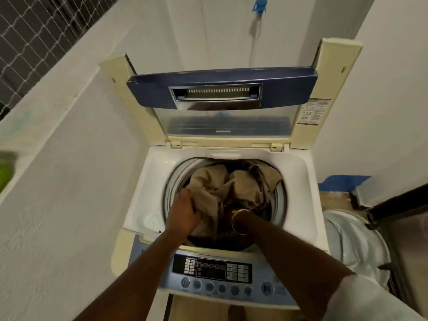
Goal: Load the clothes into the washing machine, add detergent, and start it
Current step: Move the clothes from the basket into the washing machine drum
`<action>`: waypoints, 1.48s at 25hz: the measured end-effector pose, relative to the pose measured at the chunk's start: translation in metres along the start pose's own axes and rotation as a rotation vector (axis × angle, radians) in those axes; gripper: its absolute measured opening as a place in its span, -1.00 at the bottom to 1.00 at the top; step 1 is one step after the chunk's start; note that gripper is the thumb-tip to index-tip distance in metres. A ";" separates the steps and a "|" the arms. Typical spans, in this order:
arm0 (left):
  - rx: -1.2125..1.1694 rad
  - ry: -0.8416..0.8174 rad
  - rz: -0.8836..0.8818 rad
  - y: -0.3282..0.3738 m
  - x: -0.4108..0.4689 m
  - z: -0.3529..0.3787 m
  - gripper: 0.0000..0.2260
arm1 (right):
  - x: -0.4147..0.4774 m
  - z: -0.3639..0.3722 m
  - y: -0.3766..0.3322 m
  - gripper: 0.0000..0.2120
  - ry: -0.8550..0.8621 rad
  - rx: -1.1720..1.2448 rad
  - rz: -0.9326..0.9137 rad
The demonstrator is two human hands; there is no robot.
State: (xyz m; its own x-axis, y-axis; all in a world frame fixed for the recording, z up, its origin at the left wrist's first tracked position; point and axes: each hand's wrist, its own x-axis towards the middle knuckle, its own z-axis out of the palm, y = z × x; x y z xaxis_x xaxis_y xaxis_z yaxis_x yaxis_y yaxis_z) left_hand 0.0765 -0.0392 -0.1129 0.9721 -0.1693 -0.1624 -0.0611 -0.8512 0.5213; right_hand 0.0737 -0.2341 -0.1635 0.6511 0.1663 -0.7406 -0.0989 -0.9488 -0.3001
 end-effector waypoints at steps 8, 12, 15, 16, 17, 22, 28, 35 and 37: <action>0.427 -0.515 0.243 0.026 0.042 0.022 0.13 | -0.025 -0.039 0.023 -0.04 0.510 -0.179 0.029; 0.562 -0.635 0.109 0.031 0.060 0.049 0.13 | 0.017 -0.021 0.049 0.13 0.308 -0.103 0.071; 0.591 -0.650 0.105 0.027 0.076 0.066 0.11 | 0.029 -0.007 0.056 0.03 0.170 0.079 0.003; 0.579 -0.667 0.108 0.021 0.084 0.073 0.10 | 0.037 -0.001 0.061 0.02 0.082 0.155 0.021; 0.577 -0.692 0.109 0.014 0.091 0.078 0.09 | 0.048 0.005 0.066 0.05 0.009 0.232 0.045; 0.608 -0.787 0.090 0.008 0.110 0.088 0.10 | 0.071 0.016 0.068 0.20 -0.051 0.241 0.076; 0.343 -0.716 0.184 0.005 0.096 0.050 0.07 | 0.016 -0.026 0.048 -0.04 0.217 -0.058 0.068; 0.176 -0.486 0.177 0.066 0.034 -0.034 -0.45 | -0.092 -0.070 0.007 -0.64 0.633 -0.083 -0.002; 0.180 -0.430 0.165 0.077 0.007 -0.049 -0.41 | -0.119 -0.068 -0.001 -0.65 0.669 -0.057 -0.004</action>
State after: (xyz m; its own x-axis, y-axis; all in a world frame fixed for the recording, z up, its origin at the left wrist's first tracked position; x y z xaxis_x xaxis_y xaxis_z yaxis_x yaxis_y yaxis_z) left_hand 0.0896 -0.0814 -0.0330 0.7671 -0.4666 -0.4403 -0.2814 -0.8615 0.4227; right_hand 0.0476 -0.2710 -0.0334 0.9793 -0.0152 -0.2019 -0.0678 -0.9642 -0.2565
